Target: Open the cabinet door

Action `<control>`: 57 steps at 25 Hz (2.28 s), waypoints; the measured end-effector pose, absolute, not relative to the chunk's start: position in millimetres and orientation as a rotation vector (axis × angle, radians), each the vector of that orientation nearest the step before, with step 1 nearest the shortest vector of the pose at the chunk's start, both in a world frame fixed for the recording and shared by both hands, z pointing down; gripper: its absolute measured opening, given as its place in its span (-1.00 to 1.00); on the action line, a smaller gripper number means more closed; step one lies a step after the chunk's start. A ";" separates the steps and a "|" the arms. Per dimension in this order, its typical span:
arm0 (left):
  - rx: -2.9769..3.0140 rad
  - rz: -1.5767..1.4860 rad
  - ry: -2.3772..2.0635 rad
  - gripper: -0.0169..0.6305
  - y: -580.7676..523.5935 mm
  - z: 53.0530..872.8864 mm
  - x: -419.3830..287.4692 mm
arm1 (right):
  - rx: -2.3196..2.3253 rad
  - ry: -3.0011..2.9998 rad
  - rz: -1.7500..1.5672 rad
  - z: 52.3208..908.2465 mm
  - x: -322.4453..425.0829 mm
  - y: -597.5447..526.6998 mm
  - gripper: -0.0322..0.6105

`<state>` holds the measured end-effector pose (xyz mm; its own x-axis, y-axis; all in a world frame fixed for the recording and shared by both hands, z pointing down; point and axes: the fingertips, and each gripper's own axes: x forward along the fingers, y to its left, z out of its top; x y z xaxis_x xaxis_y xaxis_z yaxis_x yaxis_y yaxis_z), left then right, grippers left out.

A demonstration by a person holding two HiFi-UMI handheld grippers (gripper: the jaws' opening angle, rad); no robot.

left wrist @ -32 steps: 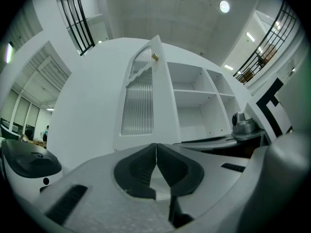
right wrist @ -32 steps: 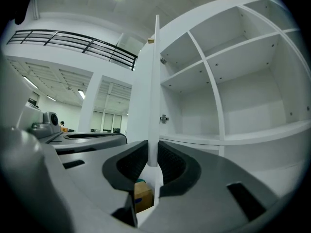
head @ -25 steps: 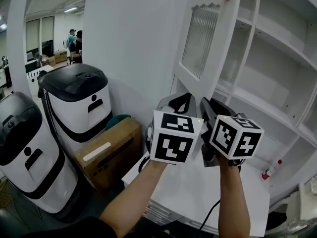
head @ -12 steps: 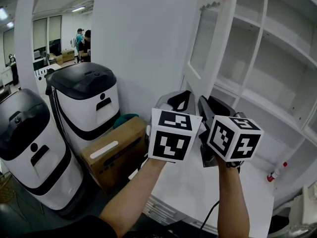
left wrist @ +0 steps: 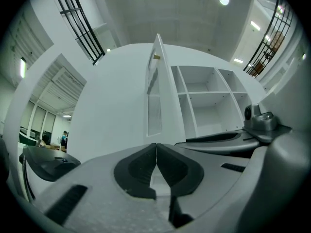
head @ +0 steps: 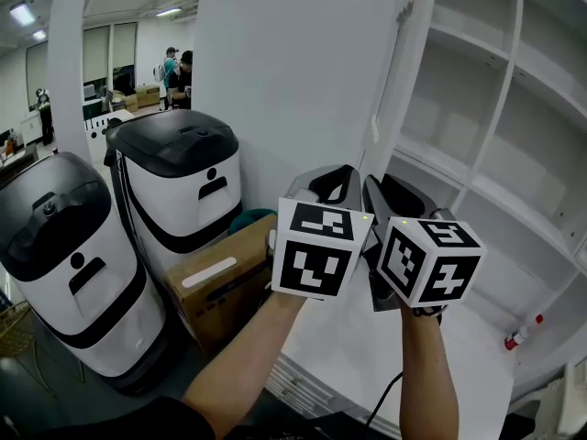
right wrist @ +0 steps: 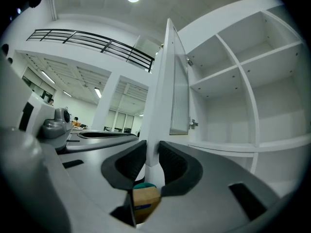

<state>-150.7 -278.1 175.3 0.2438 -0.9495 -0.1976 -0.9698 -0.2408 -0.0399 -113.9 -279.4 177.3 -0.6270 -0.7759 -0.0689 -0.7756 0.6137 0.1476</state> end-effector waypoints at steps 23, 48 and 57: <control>-2.188 0.196 2.023 -0.90 -266.1 178.5 -243.7 | 1.164 -2.899 -0.341 176.4 -204.0 -284.4 -0.61; -2.242 0.150 2.008 -0.90 -271.9 194.4 -237.5 | 1.045 -2.949 -0.247 182.1 -212.8 -287.5 -0.73; -2.301 0.120 1.966 -0.90 -277.3 196.9 -189.9 | 1.144 -2.926 -0.200 188.4 -155.8 -289.5 -0.78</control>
<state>-189.9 -277.3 196.9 0.1571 -0.9786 -0.1330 -0.9875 -0.1539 -0.0345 -155.8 -289.5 188.4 -0.7357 -0.6753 -0.0522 -0.6761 0.7277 0.1155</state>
